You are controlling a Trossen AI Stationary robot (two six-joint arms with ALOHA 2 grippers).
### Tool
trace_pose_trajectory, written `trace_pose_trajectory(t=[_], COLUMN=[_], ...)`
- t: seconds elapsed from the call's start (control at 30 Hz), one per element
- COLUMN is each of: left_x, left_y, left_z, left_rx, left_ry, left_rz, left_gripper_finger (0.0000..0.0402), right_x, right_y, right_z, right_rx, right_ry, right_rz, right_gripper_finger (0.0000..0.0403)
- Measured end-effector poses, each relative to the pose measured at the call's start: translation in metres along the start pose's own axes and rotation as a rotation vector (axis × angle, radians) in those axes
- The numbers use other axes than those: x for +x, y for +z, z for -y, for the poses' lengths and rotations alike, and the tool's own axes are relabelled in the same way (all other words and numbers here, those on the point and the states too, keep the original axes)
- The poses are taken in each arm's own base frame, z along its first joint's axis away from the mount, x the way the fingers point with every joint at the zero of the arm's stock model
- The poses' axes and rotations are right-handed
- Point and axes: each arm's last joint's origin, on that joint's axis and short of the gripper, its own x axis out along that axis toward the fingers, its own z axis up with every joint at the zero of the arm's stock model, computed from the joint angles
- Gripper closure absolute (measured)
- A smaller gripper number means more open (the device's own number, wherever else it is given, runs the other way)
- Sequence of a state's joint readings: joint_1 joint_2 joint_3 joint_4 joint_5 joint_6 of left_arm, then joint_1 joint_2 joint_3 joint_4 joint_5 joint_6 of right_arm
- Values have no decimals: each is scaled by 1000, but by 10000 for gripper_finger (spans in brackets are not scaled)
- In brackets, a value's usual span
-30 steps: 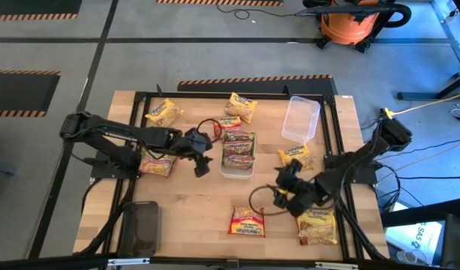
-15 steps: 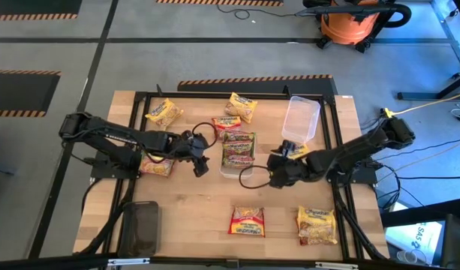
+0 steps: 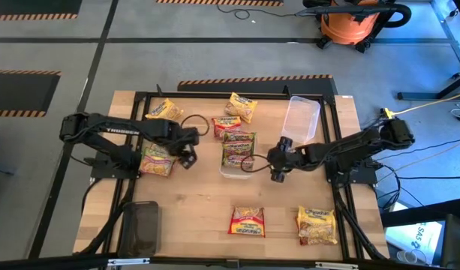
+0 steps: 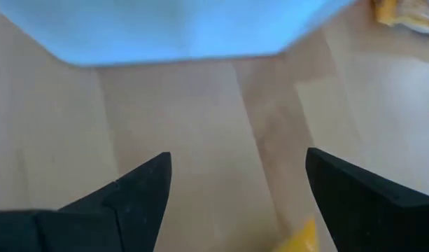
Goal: Sort Maruchan noodles
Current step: Put the green noodle pack into the white bin
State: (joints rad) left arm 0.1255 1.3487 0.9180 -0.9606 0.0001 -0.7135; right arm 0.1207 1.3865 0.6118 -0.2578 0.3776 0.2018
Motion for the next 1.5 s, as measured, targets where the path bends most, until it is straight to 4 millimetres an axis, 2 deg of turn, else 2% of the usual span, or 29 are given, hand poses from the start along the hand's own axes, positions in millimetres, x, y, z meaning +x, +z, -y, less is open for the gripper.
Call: trace_pose_trajectory(t=[0.1, 0.23, 0.37, 0.5, 0.73, 0.87, 0.97, 1.1, 1.2, 1.37, 1.43, 1.5], left_x=[-8, -15, -5, 7, 13, 13, 1, -9, -11, 15, 18, 19], left_y=[-11, -22, -34, -40, -44, -51, -58, -69, -76, -82, -82, -78], left_z=[-9, -20, -25, -18, 22, 26, 15, -5, -15, -24, -21, -10], left_rx=[-47, -112, -109, -27, 205, 275, 270, 193, 177, 229, 255, 285], left_ry=[104, 248, 294, 213, -96, -69, 50, 305, 408, 416, 393, 325], left_rz=[-141, -232, -309, -318, -208, -188, -219, -271, -336, -443, -443, -390], left_gripper_finger=[193, 193, 193, 193, 193, 193, 193, 193, 193, 193, 193, 193], right_x=[5, 8, 9, 9, 8, 5, -1, -10, -16, -23, -26, -28], right_y=[0, 2, 2, 2, 2, 5, 7, 9, 8, 8, 8, 8], right_z=[5, 11, 12, 11, 8, -2, -15, -33, -44, -55, -59, -62], right_rx=[12, 45, 63, 89, 185, 232, 269, 303, 313, 315, 311, 308], right_ry=[31, 62, 102, 127, 214, 266, 314, 343, 340, 328, 333, 342], right_rz=[23, 44, 37, 32, 13, 45, 81, 141, 184, 248, 271, 287], right_gripper_finger=[96, 96, 96, 96, 96, 96, 96, 96, 96, 96, 96, 96])
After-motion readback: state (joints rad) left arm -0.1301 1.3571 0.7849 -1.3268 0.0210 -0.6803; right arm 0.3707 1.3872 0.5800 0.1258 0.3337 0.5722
